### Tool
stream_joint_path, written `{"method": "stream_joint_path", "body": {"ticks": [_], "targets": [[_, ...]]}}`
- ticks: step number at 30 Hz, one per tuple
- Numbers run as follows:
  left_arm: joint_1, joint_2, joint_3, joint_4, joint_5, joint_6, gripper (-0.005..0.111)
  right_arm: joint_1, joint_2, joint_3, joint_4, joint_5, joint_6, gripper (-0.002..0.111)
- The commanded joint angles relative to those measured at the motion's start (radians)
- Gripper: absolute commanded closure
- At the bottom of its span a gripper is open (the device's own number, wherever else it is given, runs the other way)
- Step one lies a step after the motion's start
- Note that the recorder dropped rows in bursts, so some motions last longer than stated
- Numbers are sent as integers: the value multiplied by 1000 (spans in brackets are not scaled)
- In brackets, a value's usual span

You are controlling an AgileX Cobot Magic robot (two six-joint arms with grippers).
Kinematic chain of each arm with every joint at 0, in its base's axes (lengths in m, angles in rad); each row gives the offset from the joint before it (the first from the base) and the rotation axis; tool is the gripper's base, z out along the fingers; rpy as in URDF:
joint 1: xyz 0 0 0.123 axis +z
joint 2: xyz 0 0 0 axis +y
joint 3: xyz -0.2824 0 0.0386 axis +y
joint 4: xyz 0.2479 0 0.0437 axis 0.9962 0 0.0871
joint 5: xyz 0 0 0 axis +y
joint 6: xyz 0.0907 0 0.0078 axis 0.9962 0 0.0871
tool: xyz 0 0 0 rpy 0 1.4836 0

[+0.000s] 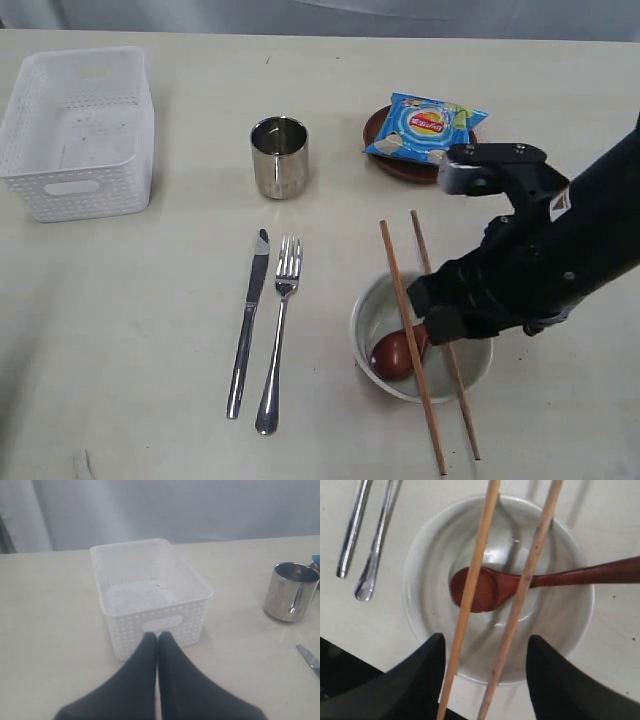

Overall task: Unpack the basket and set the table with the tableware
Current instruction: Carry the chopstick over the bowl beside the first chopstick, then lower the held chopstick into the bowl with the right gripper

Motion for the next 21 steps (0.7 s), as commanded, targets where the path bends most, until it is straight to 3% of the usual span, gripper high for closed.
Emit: {"method": "stream_joint_path", "body": {"ticks": [1,5,10,21], "targets": [[-8,-5,2,-3,-2,0,107,96,-4,-4,-152,-8,145,60],[-8,-5,2,-3,-2,0,107,179,-4,-4,-209,-39,232,59],[-8,-5,2,-3,-2,0,107,236,-4,-4,-235,-88,233,45],[-8,-5,2,-3,-2,0,107,244,117,-42,-277,-60,303,45]]}}
